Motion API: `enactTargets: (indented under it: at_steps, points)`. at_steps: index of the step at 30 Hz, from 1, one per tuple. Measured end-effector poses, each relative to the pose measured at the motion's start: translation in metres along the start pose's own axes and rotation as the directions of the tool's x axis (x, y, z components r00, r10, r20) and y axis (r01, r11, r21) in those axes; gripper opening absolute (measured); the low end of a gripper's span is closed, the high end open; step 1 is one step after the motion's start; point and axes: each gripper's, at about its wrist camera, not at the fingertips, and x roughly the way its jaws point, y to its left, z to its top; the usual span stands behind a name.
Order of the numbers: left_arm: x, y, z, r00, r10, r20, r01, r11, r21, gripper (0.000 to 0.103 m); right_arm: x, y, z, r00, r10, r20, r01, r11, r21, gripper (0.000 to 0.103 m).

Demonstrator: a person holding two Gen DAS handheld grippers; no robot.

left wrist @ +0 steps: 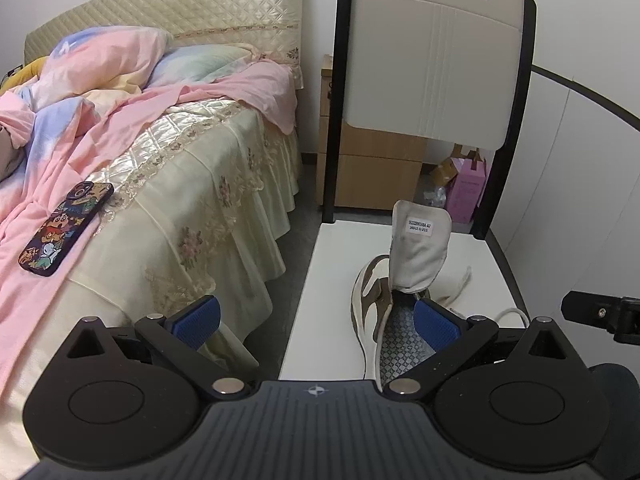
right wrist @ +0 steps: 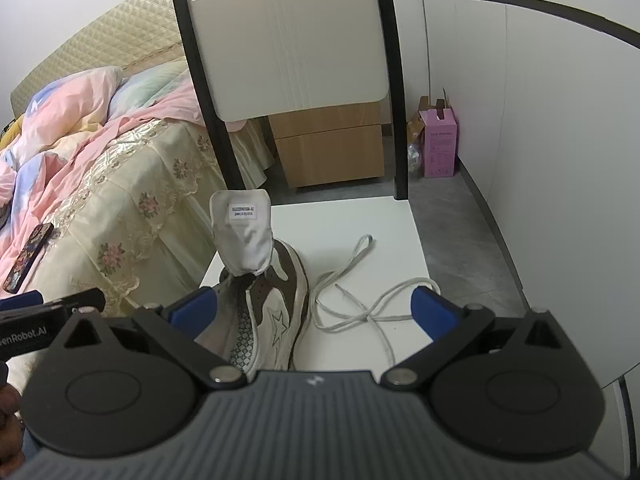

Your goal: Lace up shoes with both hands

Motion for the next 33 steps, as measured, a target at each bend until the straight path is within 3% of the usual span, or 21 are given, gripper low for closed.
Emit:
enactTargets:
  at_steps: [33]
  points:
    - [-0.0009, -0.0003, -0.0004, 1.0, 0.016, 0.015, -0.016, 1.0, 0.011, 0.103, -0.0048, 0.0102, -0.0072, 0.999, -0.047, 0.025, 0.048, 0.999, -0.024, 0.103]
